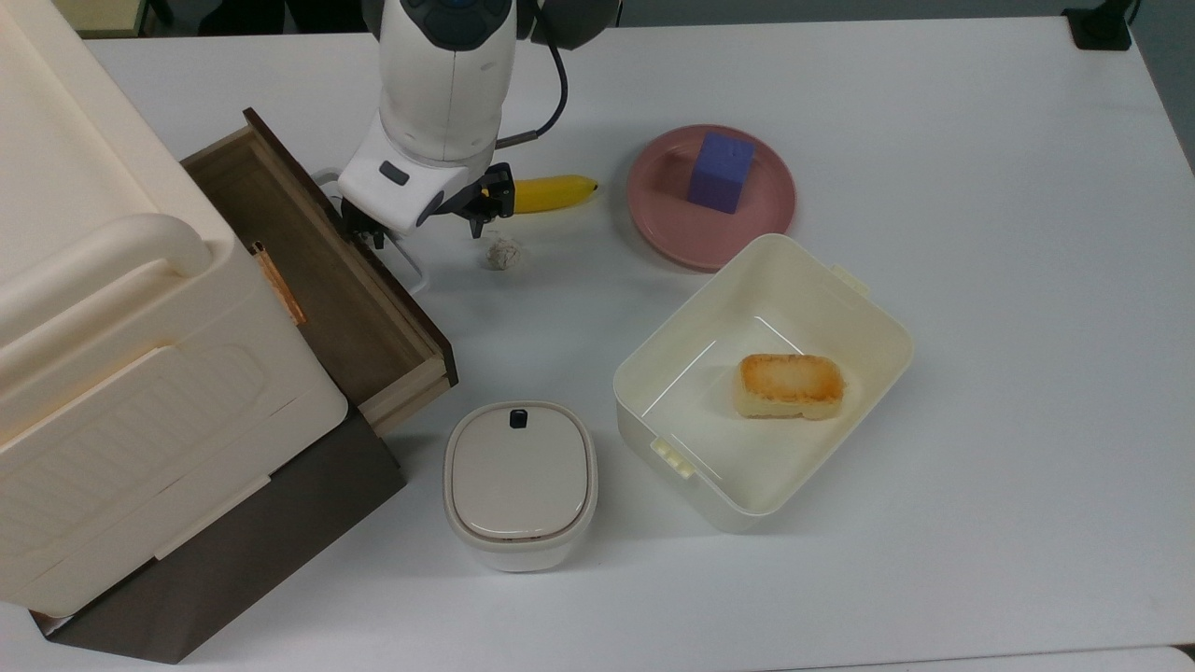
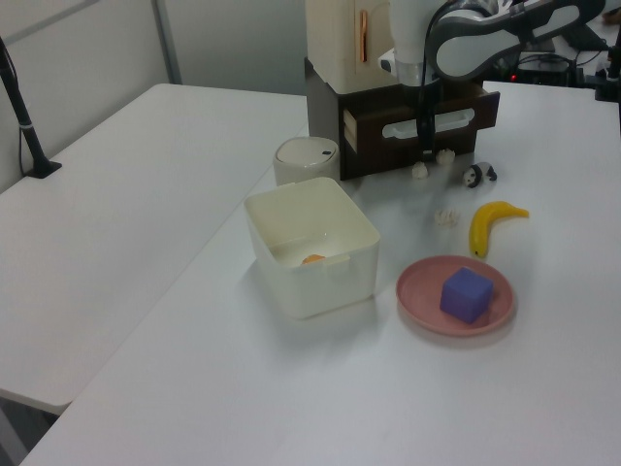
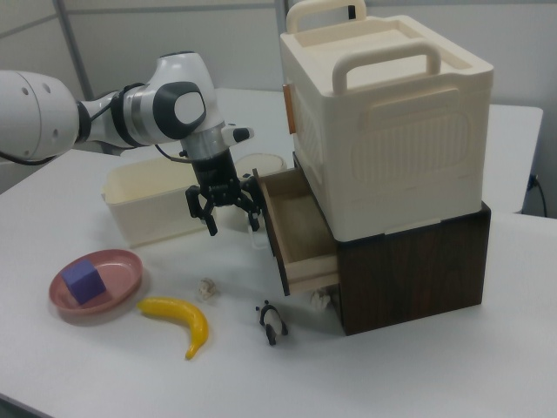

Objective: Slide the drawer open
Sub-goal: 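Pull the drawer further out along its slides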

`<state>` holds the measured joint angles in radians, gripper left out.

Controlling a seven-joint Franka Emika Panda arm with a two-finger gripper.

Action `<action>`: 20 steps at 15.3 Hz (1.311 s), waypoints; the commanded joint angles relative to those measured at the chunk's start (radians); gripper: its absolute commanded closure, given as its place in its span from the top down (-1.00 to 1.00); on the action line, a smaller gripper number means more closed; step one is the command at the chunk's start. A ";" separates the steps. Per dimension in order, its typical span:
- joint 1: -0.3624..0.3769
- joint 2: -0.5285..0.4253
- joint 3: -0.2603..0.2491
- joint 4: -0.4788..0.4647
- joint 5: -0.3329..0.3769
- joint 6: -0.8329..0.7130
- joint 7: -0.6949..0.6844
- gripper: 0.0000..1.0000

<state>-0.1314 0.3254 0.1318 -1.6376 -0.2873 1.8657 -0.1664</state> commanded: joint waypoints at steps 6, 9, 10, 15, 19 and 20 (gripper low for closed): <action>0.006 -0.032 0.083 -0.039 0.020 -0.068 0.047 1.00; 0.003 -0.032 0.083 -0.037 0.020 -0.066 0.047 1.00; 0.003 -0.032 0.083 -0.039 0.019 -0.066 0.047 1.00; 0.004 -0.035 0.106 -0.048 0.019 -0.108 0.047 1.00; 0.004 -0.037 0.121 -0.047 0.019 -0.134 0.047 1.00; 0.004 -0.037 0.123 -0.047 0.019 -0.140 0.047 1.00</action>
<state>-0.1415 0.3213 0.1999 -1.6386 -0.3036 1.7874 -0.1533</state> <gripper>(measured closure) 0.000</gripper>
